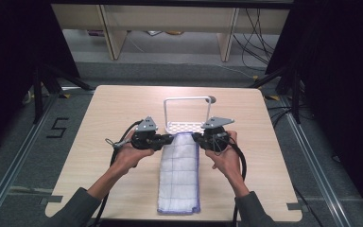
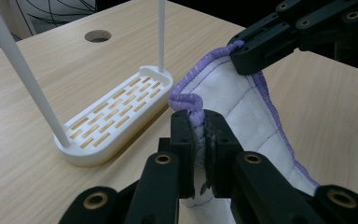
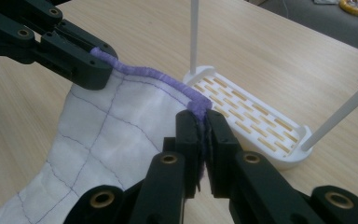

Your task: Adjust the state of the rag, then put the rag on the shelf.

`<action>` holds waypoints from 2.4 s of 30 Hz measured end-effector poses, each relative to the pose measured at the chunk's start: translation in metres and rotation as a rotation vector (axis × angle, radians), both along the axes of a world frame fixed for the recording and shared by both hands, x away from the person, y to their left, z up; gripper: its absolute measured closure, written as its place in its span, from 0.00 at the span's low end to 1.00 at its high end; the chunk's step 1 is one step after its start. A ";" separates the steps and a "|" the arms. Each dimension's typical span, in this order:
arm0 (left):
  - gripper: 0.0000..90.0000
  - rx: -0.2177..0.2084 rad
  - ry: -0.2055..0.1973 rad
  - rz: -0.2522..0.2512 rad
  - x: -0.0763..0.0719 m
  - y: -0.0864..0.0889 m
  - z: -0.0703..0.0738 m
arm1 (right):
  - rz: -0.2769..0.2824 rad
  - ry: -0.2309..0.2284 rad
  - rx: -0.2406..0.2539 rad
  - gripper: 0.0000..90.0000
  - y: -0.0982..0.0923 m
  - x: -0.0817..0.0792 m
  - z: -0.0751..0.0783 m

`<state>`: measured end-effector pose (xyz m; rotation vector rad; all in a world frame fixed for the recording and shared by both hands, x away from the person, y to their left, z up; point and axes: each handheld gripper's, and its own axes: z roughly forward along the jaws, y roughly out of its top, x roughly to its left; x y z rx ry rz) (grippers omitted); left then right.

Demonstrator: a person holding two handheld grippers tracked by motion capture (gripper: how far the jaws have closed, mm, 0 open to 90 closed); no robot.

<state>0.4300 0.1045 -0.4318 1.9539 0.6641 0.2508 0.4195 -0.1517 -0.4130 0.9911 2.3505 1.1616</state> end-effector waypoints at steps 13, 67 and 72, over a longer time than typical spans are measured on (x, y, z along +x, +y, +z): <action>0.92 -0.021 -0.041 0.005 -0.004 0.004 0.019 | 0.005 -0.044 0.021 0.95 -0.003 -0.008 0.019; 0.92 -0.031 -0.136 0.099 0.041 -0.013 0.144 | -0.063 -0.165 0.037 0.95 -0.017 0.033 0.139; 0.92 -0.051 -0.123 0.113 0.050 -0.013 0.151 | -0.076 -0.172 0.054 0.95 -0.016 0.045 0.149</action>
